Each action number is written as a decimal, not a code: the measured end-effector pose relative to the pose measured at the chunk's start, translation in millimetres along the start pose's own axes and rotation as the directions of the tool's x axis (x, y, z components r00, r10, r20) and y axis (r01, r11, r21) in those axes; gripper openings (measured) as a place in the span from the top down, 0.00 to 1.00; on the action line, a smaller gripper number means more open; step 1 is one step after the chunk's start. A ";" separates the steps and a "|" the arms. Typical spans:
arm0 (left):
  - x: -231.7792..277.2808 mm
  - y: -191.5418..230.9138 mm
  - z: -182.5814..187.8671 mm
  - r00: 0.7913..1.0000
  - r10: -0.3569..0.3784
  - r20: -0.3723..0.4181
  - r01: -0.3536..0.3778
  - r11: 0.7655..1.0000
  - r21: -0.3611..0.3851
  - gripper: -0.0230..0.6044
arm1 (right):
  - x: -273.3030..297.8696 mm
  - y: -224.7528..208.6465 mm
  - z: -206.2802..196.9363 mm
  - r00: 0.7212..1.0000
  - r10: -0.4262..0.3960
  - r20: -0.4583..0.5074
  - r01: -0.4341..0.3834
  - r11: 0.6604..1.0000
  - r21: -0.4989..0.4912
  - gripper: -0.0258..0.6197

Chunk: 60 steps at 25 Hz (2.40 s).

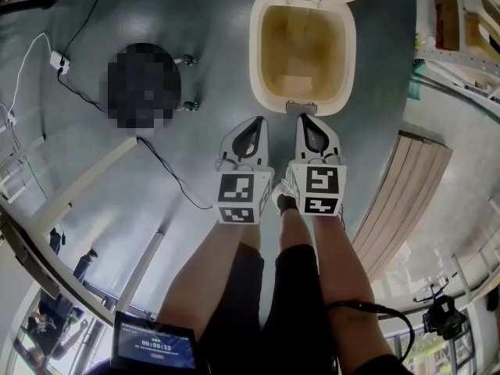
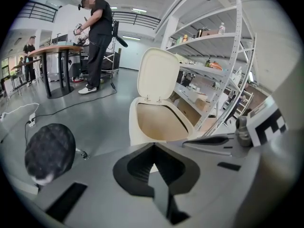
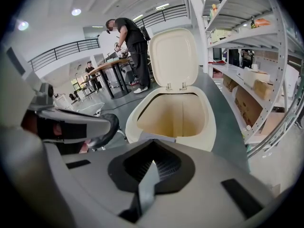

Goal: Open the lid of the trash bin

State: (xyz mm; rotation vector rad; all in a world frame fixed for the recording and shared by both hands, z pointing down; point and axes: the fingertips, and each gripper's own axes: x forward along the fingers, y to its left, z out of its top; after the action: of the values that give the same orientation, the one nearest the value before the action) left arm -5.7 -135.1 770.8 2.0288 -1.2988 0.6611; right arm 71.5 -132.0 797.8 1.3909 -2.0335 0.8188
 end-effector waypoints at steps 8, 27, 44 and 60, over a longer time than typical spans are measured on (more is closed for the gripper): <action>1.1 4.5 6.6 1.000 0.004 0.005 -0.004 1.000 0.006 0.97 | 3.6 3.2 7.1 1.000 0.014 0.002 -0.014 1.000 -0.002 0.96; -1.1 2.4 13.8 1.000 -0.010 0.015 0.009 1.000 0.007 0.97 | 1.3 1.6 9.8 1.000 -0.008 -0.012 0.008 1.000 -0.003 0.96; -11.0 20.6 20.8 0.999 0.026 0.026 -0.026 1.000 0.000 0.97 | -2.1 -4.9 8.8 1.000 0.005 -0.011 -0.004 0.999 0.048 0.96; -52.0 7.7 63.2 0.998 0.010 0.064 -0.012 0.999 0.031 0.97 | -51.7 10.3 53.2 0.999 -0.015 0.050 0.011 0.997 0.071 0.96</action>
State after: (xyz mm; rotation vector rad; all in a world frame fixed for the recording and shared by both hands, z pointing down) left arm -28.3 -152.8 693.8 2.0845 -1.3451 0.6301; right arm 73.6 -136.4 723.1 1.4761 -2.0488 0.8665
